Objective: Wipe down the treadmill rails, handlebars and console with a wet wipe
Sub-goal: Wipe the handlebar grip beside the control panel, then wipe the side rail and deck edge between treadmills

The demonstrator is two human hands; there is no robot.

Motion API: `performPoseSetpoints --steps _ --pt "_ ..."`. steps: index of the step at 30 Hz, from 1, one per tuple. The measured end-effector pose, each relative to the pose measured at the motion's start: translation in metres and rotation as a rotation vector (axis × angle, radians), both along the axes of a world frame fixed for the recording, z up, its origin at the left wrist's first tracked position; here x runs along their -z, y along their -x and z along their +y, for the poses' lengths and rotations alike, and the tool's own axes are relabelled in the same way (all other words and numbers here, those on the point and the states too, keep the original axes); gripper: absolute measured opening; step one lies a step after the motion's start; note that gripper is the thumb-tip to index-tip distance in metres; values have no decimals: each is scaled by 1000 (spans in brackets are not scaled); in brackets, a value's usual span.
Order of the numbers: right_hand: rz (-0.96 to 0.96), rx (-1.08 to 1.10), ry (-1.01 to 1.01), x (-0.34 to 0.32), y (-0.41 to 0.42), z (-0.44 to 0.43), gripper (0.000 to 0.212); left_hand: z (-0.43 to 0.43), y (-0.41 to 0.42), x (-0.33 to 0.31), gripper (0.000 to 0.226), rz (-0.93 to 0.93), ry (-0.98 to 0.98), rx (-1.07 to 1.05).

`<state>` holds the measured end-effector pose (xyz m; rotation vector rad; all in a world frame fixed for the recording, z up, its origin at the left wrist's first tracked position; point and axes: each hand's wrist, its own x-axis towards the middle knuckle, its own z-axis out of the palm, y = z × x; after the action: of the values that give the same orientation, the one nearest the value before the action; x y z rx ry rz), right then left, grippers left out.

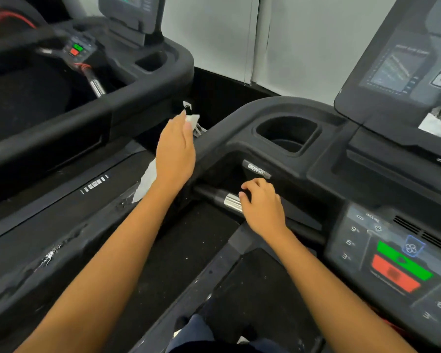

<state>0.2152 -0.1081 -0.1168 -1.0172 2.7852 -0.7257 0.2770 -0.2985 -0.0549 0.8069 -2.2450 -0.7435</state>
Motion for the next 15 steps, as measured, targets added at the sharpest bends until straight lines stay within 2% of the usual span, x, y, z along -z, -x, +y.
performPoseSetpoints --steps 2,3,5,11,15 --pt "47 -6 -99 6 -1 -2 33 -14 12 34 69 -426 180 -51" --pt "69 -4 -129 8 -1 -2 35 -16 14 46 67 -539 218 -68" --pt "85 16 -151 11 -1 -3 38 -18 22 60 60 -593 317 -24" --pt "25 129 -181 11 -1 -21 41 -14 75 51 62 -642 561 231" --pt "-1 126 -195 11 0 -25 41 -18 72 50 61 -722 715 377"
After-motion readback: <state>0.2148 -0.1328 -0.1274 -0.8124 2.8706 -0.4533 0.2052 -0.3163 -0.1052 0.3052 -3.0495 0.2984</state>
